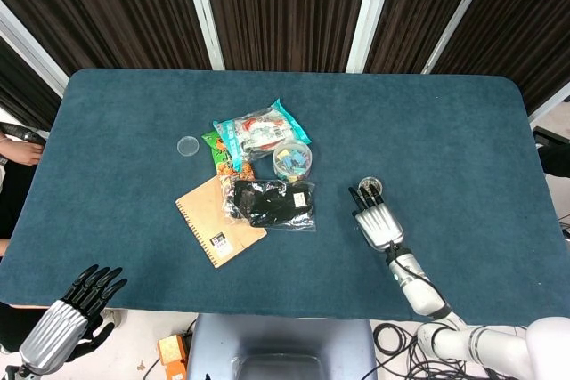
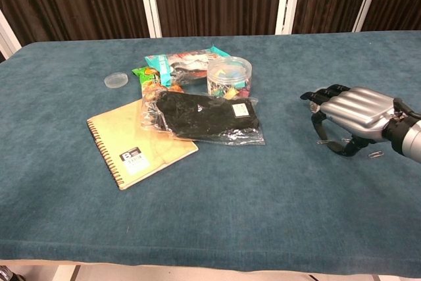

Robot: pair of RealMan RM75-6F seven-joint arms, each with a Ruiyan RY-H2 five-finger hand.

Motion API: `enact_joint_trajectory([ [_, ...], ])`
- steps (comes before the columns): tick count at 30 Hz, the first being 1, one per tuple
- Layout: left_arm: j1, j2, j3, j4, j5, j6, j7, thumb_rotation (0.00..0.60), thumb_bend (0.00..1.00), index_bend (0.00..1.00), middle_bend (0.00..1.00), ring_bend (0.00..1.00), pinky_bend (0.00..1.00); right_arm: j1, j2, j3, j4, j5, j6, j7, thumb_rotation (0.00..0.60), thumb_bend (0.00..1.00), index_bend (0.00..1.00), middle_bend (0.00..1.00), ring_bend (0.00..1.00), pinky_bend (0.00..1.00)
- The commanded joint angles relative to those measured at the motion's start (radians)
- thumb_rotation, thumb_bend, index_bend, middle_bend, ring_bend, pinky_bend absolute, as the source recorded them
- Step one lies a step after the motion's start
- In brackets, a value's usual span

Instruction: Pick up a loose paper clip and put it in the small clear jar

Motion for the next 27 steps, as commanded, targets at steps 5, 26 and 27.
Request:
enact_joint_trajectory([
  [5, -0.004, 0.003, 0.002, -0.001, -0.001, -0.006, -0.018, 0.6, 0.38, 0.0, 0.0, 0.0, 0.0, -0.004, -0.002, -0.003, 0.004, -0.006, 0.004, 0.01, 0.6, 0.31, 0.58, 0.0, 0.0, 0.0],
  [26, -0.003, 0.011, 0.005, -0.002, 0.003, -0.006, -0.028, 0.6, 0.37, 0.0, 0.0, 0.0, 0.0, -0.005, -0.011, -0.004, 0.017, -0.029, 0.007, 0.027, 0.6, 0.36, 0.65, 0.0, 0.0, 0.0],
  [27, -0.003, 0.011, 0.005, -0.002, 0.003, -0.006, -0.028, 0.6, 0.37, 0.0, 0.0, 0.0, 0.0, -0.005, -0.009, -0.002, 0.015, -0.03, 0.008, 0.031, 0.6, 0.36, 0.65, 0.0, 0.0, 0.0],
])
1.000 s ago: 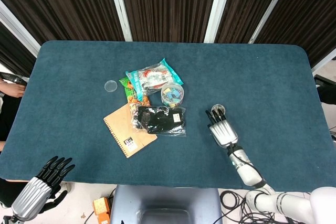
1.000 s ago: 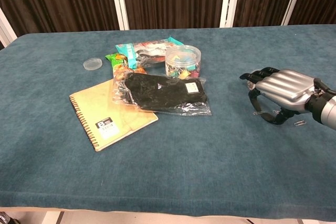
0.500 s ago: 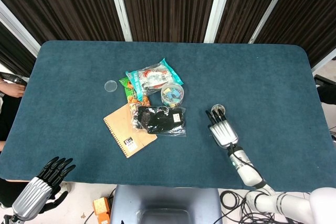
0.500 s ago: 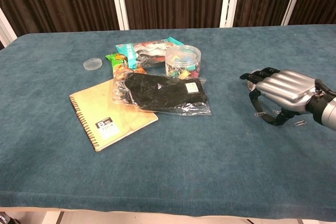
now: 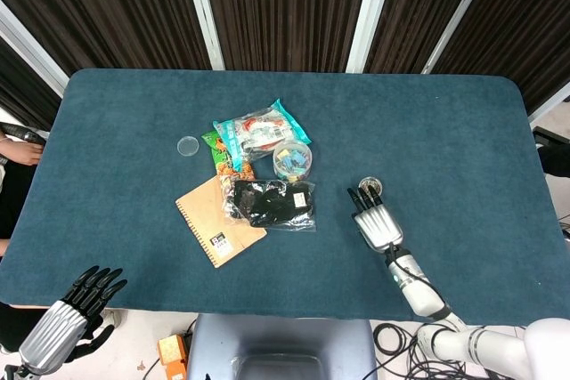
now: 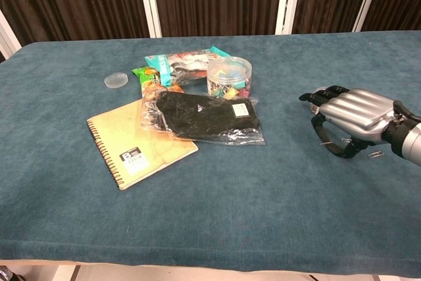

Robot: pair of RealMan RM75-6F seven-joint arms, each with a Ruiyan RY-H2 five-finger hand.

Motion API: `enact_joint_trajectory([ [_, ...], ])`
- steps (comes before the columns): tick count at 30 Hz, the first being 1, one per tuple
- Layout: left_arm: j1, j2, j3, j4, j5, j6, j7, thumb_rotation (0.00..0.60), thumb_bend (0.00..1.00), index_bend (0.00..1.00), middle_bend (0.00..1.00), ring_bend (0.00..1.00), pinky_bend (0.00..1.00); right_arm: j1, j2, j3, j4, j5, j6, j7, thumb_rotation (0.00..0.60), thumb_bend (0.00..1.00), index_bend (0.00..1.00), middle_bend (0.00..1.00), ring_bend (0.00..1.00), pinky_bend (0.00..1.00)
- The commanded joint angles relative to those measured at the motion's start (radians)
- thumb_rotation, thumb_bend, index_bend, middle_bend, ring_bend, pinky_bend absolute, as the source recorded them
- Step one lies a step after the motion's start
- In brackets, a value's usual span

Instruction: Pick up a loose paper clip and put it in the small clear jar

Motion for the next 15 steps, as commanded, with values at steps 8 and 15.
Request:
enact_joint_trajectory([
  [8, 0.003, 0.005, -0.004, -0.009, -0.004, 0.004, 0.006, 0.6, 0.37, 0.0, 0.0, 0.0, 0.0, 0.006, 0.044, 0.046, -0.048, 0.0, 0.026, 0.044, 0.6, 0.38, 0.66, 0.01, 0.0, 0.0],
  [15, 0.001, 0.005, -0.009, -0.019, -0.01, -0.006, 0.017, 0.6, 0.37, 0.0, 0.0, 0.0, 0.0, 0.041, 0.072, 0.125, -0.057, 0.065, 0.024, 0.02, 0.6, 0.38, 0.66, 0.01, 0.0, 0.0],
])
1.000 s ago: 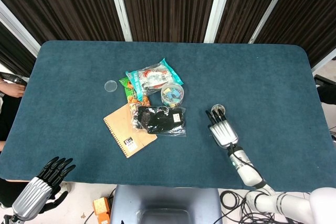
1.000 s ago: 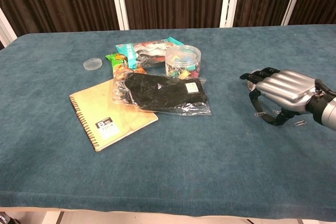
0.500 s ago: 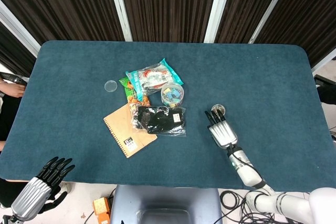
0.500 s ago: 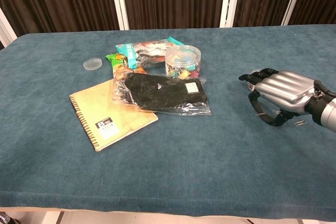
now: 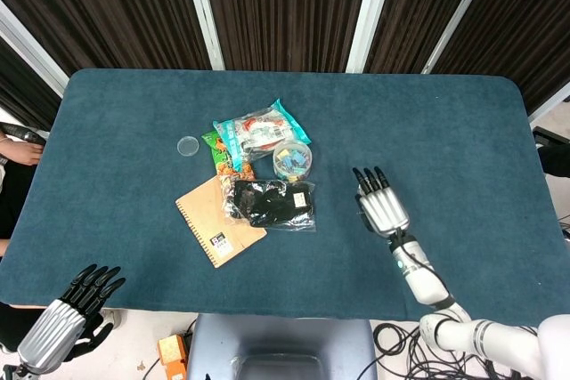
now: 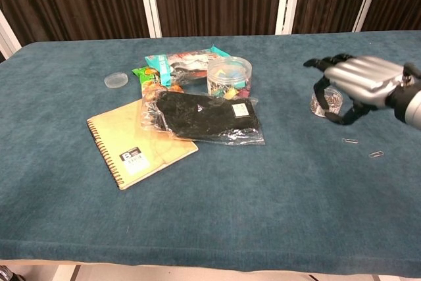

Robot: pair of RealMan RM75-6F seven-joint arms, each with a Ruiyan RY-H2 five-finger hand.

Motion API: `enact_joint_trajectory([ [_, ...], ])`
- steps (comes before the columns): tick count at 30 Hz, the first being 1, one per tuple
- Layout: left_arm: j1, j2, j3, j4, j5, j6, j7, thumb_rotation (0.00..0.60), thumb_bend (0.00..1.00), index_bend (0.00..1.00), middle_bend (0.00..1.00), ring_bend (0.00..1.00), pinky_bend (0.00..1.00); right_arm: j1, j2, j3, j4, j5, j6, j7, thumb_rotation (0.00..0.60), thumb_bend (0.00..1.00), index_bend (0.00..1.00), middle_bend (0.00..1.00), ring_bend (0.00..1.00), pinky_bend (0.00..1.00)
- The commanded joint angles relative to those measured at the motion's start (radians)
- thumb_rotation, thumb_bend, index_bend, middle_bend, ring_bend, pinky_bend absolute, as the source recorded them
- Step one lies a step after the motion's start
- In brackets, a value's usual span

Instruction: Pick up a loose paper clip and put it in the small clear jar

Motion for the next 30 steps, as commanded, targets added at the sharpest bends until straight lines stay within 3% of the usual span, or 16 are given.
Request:
enact_joint_trajectory([
  [1, -0.002, 0.0, -0.002, -0.004, -0.002, -0.005, 0.005, 0.6, 0.37, 0.0, 0.0, 0.0, 0.0, 0.027, 0.005, 0.045, 0.015, 0.051, -0.01, -0.027, 0.6, 0.38, 0.66, 0.01, 0.0, 0.0],
  [9, -0.016, 0.0, -0.01, -0.023, -0.014, -0.037, 0.016, 0.6, 0.37, 0.0, 0.0, 0.0, 0.0, 0.111, -0.066, 0.121, 0.145, 0.205, -0.084, -0.099, 0.6, 0.38, 0.65, 0.01, 0.0, 0.0],
  [19, -0.023, 0.001, -0.016, -0.018, -0.03, -0.049, -0.009, 0.6, 0.37, 0.0, 0.0, 0.0, 0.0, 0.133, -0.107, 0.089, 0.232, 0.229, -0.122, -0.096, 0.6, 0.38, 0.54, 0.01, 0.0, 0.0],
  [24, -0.022, 0.002, -0.016, -0.016, -0.029, -0.045, -0.013, 0.6, 0.37, 0.0, 0.0, 0.0, 0.0, 0.129, -0.102, 0.084, 0.231, 0.222, -0.113, -0.09, 0.6, 0.38, 0.53, 0.01, 0.0, 0.0],
  [30, -0.018, 0.002, -0.015, -0.008, -0.026, -0.03, -0.024, 0.6, 0.37, 0.0, 0.0, 0.0, 0.0, 0.098, -0.038, 0.072, 0.151, 0.198, -0.078, -0.052, 0.6, 0.38, 0.4, 0.0, 0.0, 0.0],
])
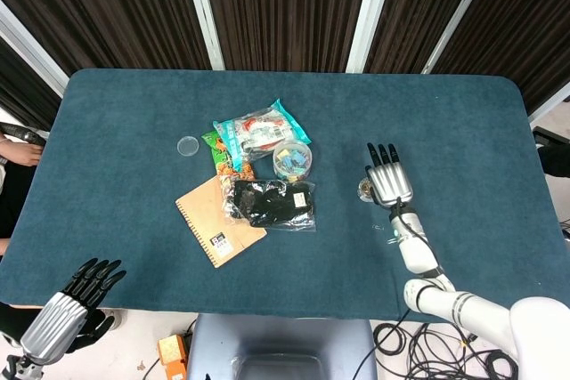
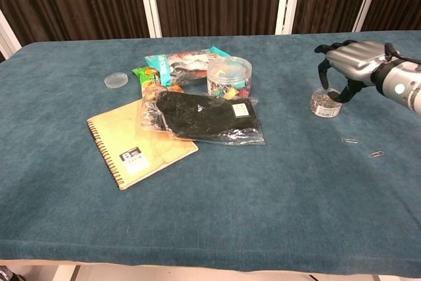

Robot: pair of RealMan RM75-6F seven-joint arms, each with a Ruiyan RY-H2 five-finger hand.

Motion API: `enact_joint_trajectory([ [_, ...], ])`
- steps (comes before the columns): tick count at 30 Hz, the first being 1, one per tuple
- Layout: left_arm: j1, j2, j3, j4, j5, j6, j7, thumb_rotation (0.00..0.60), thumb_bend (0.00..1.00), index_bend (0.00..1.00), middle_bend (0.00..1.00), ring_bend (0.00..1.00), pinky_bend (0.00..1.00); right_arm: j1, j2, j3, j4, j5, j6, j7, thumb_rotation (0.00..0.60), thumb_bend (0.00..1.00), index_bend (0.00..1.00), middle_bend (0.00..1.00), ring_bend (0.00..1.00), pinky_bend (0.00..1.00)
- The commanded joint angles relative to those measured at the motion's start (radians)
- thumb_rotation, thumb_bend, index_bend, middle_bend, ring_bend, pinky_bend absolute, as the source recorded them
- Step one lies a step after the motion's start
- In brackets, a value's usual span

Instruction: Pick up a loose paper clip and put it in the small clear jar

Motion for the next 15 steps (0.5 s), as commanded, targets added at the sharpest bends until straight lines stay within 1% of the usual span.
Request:
enact_joint_trajectory([
  [1, 0.003, 0.001, -0.001, 0.001, 0.002, 0.01, -0.002, 0.6, 0.37, 0.0, 0.0, 0.0, 0.0, -0.026, 0.053, -0.008, -0.08, -0.03, 0.037, 0.037, 0.6, 0.38, 0.39, 0.0, 0.0, 0.0],
  [3, 0.009, 0.003, -0.003, 0.003, 0.001, 0.026, -0.009, 0.6, 0.37, 0.0, 0.0, 0.0, 0.0, -0.059, 0.108, -0.02, -0.166, -0.072, 0.086, 0.074, 0.6, 0.38, 0.33, 0.0, 0.0, 0.0],
  [4, 0.012, 0.004, -0.006, 0.004, -0.001, 0.039, -0.02, 0.6, 0.37, 0.0, 0.0, 0.0, 0.0, -0.087, 0.148, -0.033, -0.228, -0.102, 0.122, 0.098, 0.6, 0.38, 0.29, 0.0, 0.0, 0.0],
  [5, 0.015, 0.003, -0.008, 0.006, -0.002, 0.05, -0.031, 0.6, 0.37, 0.0, 0.0, 0.0, 0.0, -0.112, 0.183, -0.047, -0.28, -0.126, 0.151, 0.117, 0.6, 0.38, 0.21, 0.0, 0.0, 0.0],
  [6, 0.017, 0.003, -0.011, 0.01, -0.004, 0.061, -0.045, 0.6, 0.37, 0.0, 0.0, 0.0, 0.0, -0.14, 0.22, -0.064, -0.332, -0.156, 0.184, 0.137, 0.6, 0.38, 0.17, 0.0, 0.0, 0.0],
  [7, 0.021, 0.001, -0.015, 0.016, -0.008, 0.076, -0.062, 0.6, 0.37, 0.0, 0.0, 0.0, 0.0, -0.182, 0.27, -0.092, -0.397, -0.202, 0.235, 0.168, 0.6, 0.38, 0.11, 0.0, 0.0, 0.0],
  [8, 0.025, 0.0, -0.018, 0.021, -0.015, 0.084, -0.072, 0.6, 0.37, 0.0, 0.0, 0.0, 0.0, -0.216, 0.305, -0.116, -0.439, -0.239, 0.276, 0.193, 0.6, 0.37, 0.07, 0.0, 0.0, 0.0],
  [9, 0.029, 0.0, -0.022, 0.026, -0.026, 0.087, -0.077, 0.6, 0.37, 0.0, 0.0, 0.0, 0.0, -0.253, 0.339, -0.143, -0.475, -0.275, 0.32, 0.217, 0.6, 0.37, 0.04, 0.0, 0.0, 0.0],
  [10, 0.038, 0.001, -0.028, 0.027, -0.052, 0.08, -0.068, 0.6, 0.37, 0.0, 0.0, 0.0, 0.0, -0.305, 0.38, -0.182, -0.515, -0.32, 0.379, 0.248, 0.6, 0.37, 0.02, 0.0, 0.0, 0.0],
  [11, 0.046, 0.006, -0.032, 0.02, -0.082, 0.063, -0.05, 0.6, 0.37, 0.0, 0.0, 0.0, 0.0, -0.345, 0.407, -0.213, -0.537, -0.354, 0.423, 0.27, 0.6, 0.37, 0.01, 0.0, 0.0, 0.0],
  [13, 0.066, 0.026, -0.036, -0.031, -0.16, 0.006, 0.008, 0.6, 0.37, 0.0, 0.0, 0.0, 0.0, -0.422, 0.445, -0.269, -0.553, -0.415, 0.513, 0.314, 0.6, 0.37, 0.0, 0.0, 0.0, 0.0],
  [14, 0.074, 0.04, -0.042, -0.077, -0.206, -0.025, 0.048, 0.6, 0.37, 0.0, 0.0, 0.0, 0.0, -0.478, 0.456, -0.302, -0.545, -0.443, 0.575, 0.345, 0.6, 0.36, 0.0, 0.0, 0.0, 0.0],
  [15, 0.078, 0.045, -0.052, -0.11, -0.23, -0.035, 0.076, 0.6, 0.37, 0.0, 0.0, 0.0, 0.0, -0.525, 0.456, -0.323, -0.526, -0.461, 0.627, 0.381, 0.6, 0.36, 0.0, 0.0, 0.0, 0.0],
])
